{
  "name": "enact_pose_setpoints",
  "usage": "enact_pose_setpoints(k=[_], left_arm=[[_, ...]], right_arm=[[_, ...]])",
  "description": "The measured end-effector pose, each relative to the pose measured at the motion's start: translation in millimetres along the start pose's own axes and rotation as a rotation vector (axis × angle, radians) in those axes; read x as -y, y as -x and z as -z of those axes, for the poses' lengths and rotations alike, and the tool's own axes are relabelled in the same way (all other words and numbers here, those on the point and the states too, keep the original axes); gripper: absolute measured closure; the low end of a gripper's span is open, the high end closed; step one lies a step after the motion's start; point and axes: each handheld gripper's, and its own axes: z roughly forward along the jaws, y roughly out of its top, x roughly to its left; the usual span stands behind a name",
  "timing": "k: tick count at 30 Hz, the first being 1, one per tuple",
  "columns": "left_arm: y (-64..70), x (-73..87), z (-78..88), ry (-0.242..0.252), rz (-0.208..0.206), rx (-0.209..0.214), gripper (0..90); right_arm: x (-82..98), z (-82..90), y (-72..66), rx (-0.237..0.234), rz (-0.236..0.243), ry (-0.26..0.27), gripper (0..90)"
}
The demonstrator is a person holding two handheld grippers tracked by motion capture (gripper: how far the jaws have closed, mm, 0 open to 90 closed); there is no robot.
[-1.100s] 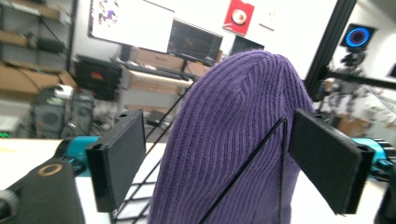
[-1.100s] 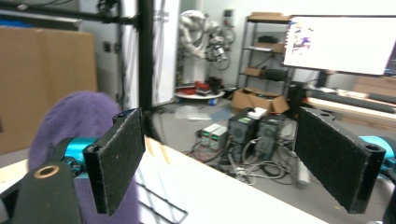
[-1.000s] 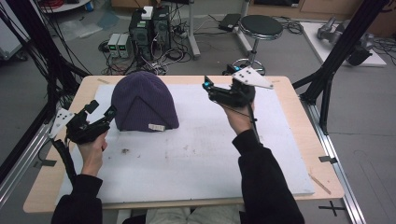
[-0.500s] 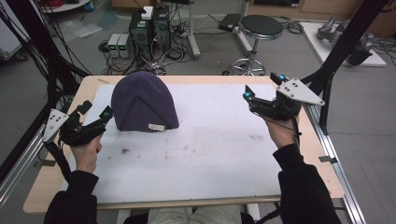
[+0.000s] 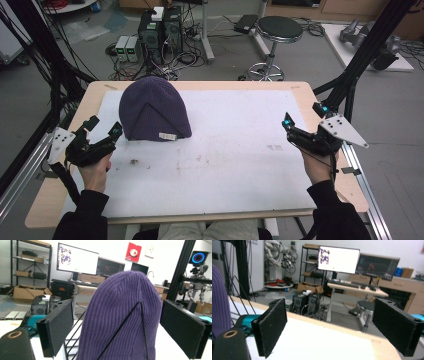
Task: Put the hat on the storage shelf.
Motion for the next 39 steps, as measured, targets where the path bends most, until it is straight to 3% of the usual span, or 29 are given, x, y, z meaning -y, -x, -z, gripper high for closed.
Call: enact_pose_setpoints(k=[4,7,13,24,31,35,39], left_arm=[[0.3,6.9,0.5,-0.029,-0.009,0.013,12.1],[2.5,10.3,2.0,-0.034,-0.021,0.014,12.1],[4.6,19.3,4.9,-0.055,-0.041,0.009,12.1],[1.3,35.5,18.0,-0.067,-0.060,-0.045,12.2],[-3.4,60.2,20.2,-0.120,-0.066,-0.069,12.2],[-0.1,62.8,19.5,-0.124,-0.102,-0.062,12.3],[0.9,62.9,21.8,-0.116,-0.080,-0.057,12.2]], right_arm=[[18.8,6.6,3.9,0.023,-0.031,-0.002,12.0],[31.0,13.0,6.8,0.044,-0.030,0.029,12.0],[54.8,20.0,12.8,0.077,-0.092,0.023,12.0],[90.4,27.1,22.4,0.138,-0.185,0.014,12.1],[112.5,23.5,19.3,0.154,-0.175,-0.019,12.1],[117.6,28.7,20.2,0.162,-0.138,-0.012,12.1],[119.1,33.9,23.6,0.171,-0.144,-0.009,12.1]])
